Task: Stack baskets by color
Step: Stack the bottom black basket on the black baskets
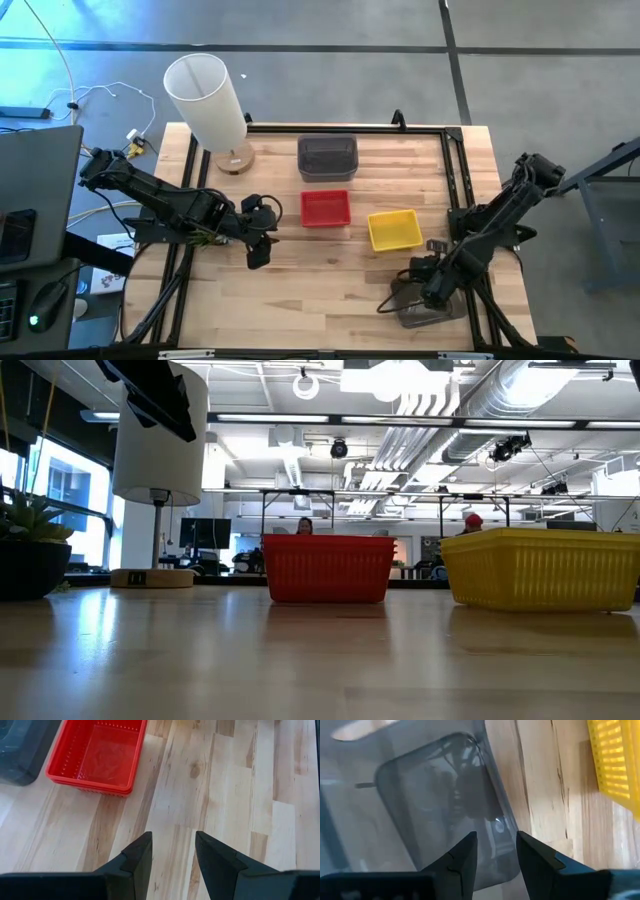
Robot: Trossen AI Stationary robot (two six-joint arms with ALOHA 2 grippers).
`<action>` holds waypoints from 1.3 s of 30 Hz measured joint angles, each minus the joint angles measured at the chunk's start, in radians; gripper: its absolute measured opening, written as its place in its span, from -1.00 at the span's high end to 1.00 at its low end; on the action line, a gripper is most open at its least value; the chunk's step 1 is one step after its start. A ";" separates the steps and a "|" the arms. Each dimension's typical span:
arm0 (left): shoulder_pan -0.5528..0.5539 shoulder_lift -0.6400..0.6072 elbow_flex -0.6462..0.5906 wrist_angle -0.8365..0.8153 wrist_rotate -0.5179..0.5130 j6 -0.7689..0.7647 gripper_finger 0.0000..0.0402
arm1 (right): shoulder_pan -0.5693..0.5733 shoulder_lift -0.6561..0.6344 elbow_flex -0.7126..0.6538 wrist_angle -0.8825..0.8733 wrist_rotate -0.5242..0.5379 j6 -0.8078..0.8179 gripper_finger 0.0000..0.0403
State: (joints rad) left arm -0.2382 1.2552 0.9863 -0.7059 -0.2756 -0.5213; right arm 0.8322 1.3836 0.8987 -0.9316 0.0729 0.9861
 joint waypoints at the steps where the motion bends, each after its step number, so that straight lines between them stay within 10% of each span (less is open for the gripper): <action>1: 0.000 0.000 0.000 0.000 0.002 0.000 0.33 | 0.000 0.011 0.000 -0.001 0.001 0.000 0.39; 39: 0.000 0.000 0.000 0.000 0.003 0.001 0.33 | 0.000 0.226 0.002 0.006 -0.084 0.088 0.60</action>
State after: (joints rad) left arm -0.2382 1.2556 0.9863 -0.7059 -0.2729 -0.5205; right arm 0.8322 1.6097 0.9009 -0.9260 -0.0113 1.0741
